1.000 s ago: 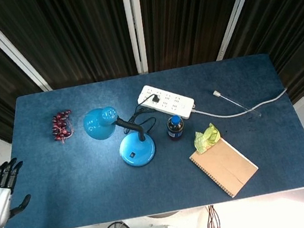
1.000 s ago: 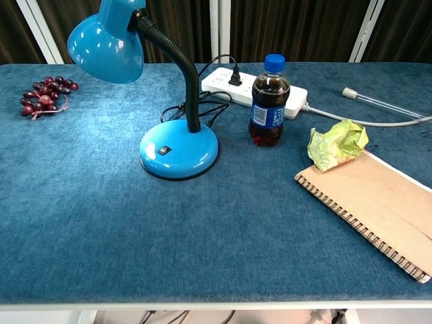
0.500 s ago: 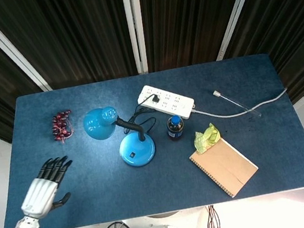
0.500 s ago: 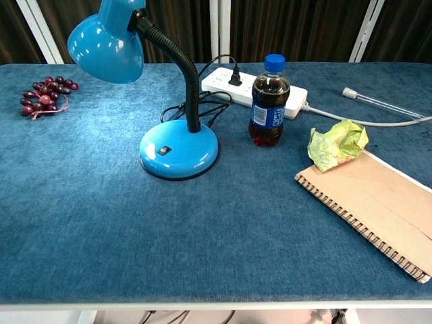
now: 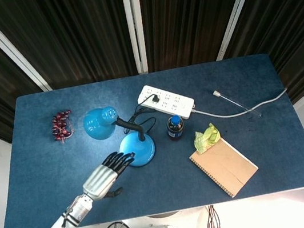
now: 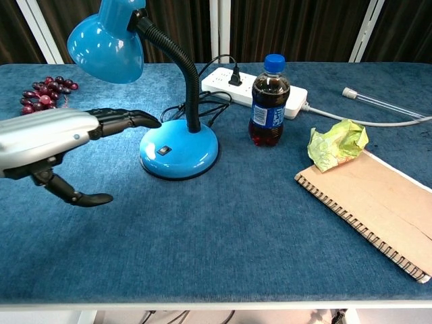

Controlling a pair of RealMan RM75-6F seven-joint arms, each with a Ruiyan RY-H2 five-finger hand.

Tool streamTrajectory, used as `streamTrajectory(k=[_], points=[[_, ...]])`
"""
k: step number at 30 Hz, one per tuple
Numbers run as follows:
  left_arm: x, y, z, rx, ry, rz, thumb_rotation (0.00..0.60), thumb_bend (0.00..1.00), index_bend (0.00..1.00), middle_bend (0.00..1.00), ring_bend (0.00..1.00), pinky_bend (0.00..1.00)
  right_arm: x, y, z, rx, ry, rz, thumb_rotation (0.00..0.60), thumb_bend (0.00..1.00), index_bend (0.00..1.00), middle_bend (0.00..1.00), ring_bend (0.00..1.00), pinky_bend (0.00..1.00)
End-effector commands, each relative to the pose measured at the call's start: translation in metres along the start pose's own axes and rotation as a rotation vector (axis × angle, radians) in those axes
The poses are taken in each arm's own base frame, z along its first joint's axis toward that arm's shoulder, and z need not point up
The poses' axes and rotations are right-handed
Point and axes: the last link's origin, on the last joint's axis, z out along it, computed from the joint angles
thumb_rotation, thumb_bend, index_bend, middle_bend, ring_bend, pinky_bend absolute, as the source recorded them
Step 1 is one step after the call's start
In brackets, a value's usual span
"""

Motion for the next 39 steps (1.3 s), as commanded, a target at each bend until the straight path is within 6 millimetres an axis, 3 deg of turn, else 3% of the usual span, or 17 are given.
streamTrajectory(k=[1, 7, 39], points=[[-0.002, 0.0, 0.013, 0.001, -0.008, 0.006, 0.6, 0.26, 0.0, 0.0, 0.0, 0.07, 0.0, 0.001, 0.0, -0.001, -0.002, -0.002, 0.6, 0.08, 0.0, 0.0, 0.0, 0.0], [-0.007, -0.003, 0.025, 0.011, -0.036, 0.017, 0.6, 0.25, 0.0, 0.01, 0.0, 0.07, 0.001, 0.003, 0.002, -0.001, -0.001, 0.005, 0.6, 0.08, 0.0, 0.0, 0.0, 0.0], [-0.024, -0.011, 0.034, 0.044, -0.076, -0.003, 0.6, 0.25, 0.0, 0.09, 0.0, 0.07, -0.004, 0.013, 0.005, -0.02, -0.015, 0.008, 0.6, 0.09, 0.0, 0.0, 0.0, 0.0]])
